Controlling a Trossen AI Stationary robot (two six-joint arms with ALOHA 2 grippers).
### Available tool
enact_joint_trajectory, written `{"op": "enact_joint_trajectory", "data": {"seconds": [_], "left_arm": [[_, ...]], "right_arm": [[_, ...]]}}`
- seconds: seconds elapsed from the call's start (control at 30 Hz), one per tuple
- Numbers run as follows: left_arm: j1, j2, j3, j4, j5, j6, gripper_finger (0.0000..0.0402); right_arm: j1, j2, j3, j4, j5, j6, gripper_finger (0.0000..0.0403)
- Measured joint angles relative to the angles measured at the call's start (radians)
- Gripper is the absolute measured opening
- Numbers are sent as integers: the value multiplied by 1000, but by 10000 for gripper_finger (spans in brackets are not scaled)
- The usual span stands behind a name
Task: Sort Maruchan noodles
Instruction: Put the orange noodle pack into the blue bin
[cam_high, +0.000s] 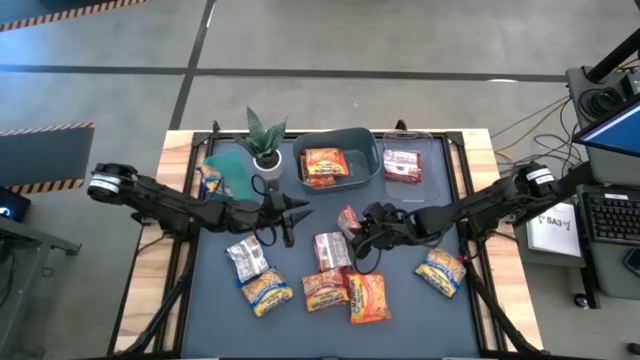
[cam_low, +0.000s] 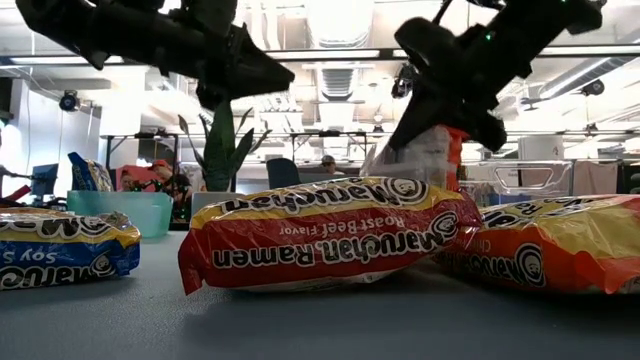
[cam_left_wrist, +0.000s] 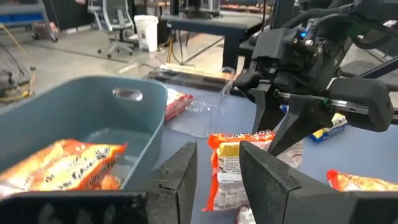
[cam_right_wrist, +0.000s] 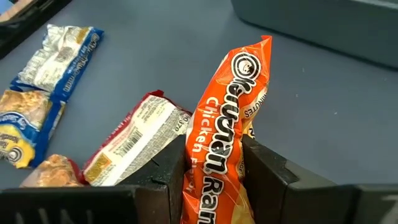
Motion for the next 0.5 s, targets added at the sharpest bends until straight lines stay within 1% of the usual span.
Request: {"op": "enact_joint_trajectory", "data": {"seconds": [0.23, 0.4, 0.5], "left_arm": [[-8, -122, 1, -37, 0, 105, 103], [-8, -211, 1, -114, 0, 148, 103], [-8, -258, 0, -129, 0, 209, 103]], "right_arm": [[0, -48, 66, -117, 13, -38, 121], [0, -67, 126, -133, 16, -132, 121], [-11, -70, 181, -135, 15, -230, 121]]}}
